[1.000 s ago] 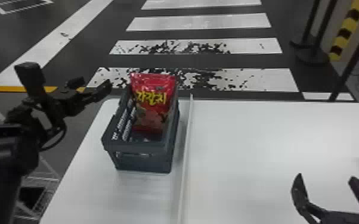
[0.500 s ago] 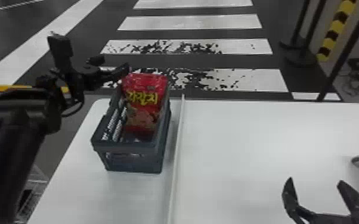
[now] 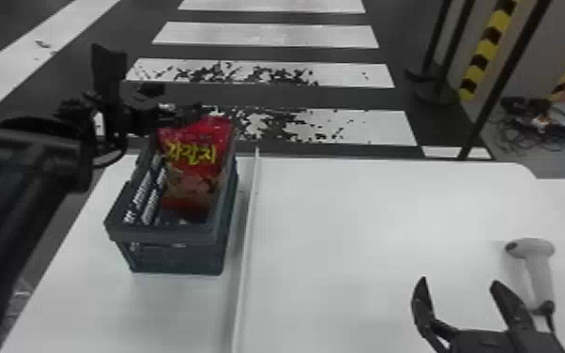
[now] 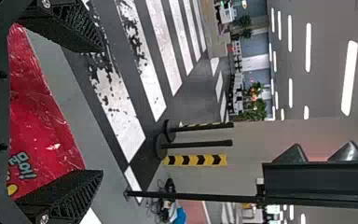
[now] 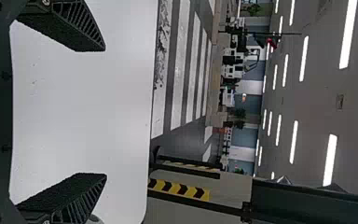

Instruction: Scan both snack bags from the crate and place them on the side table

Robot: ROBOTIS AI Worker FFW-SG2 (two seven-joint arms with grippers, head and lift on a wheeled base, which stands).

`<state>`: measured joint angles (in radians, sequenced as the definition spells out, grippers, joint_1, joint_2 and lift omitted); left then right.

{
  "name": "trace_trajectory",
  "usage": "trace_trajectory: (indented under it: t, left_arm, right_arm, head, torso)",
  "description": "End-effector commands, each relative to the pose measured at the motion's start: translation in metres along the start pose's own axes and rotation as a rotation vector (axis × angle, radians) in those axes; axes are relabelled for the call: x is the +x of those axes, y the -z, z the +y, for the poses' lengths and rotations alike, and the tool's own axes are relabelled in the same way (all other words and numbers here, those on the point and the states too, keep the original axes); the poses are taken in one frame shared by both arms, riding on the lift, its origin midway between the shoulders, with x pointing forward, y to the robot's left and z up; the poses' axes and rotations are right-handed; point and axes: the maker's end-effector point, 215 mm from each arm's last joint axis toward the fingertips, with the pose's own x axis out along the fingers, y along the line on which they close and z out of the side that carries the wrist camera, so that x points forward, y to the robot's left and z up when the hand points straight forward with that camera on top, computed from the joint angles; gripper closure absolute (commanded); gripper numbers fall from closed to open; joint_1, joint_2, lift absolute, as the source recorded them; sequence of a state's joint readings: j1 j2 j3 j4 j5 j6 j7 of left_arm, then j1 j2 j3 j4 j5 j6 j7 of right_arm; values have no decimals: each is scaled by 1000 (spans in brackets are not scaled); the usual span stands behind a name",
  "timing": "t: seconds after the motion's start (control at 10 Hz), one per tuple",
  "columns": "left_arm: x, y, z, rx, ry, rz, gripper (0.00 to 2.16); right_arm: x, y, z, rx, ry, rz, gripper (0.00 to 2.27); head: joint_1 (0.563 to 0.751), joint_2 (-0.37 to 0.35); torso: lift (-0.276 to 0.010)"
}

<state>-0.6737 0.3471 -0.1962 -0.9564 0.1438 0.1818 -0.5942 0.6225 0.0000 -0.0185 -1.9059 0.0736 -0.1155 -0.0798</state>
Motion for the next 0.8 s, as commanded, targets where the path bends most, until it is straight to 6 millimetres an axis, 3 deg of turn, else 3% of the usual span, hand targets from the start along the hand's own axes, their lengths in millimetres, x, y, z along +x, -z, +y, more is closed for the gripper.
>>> trace_trajectory:
  t: [0.0, 0.2, 0.7]
  left_arm:
    - [6, 0, -6, 110, 10, 31, 63]
    - [9, 4, -12, 223, 26, 80, 56]
    - [-1, 58, -16, 137, 9, 97, 56]
  right_arm:
    - [1, 2, -2, 0, 5, 4, 22]
    - [3, 2, -4, 0, 8, 6, 22]
    - [4, 11, -12, 6, 21, 19, 22]
  head:
    - [695, 5]
    - [695, -7]
    - [695, -8]
  torso:
    - [-95]
    - [-95]
    - [-95]
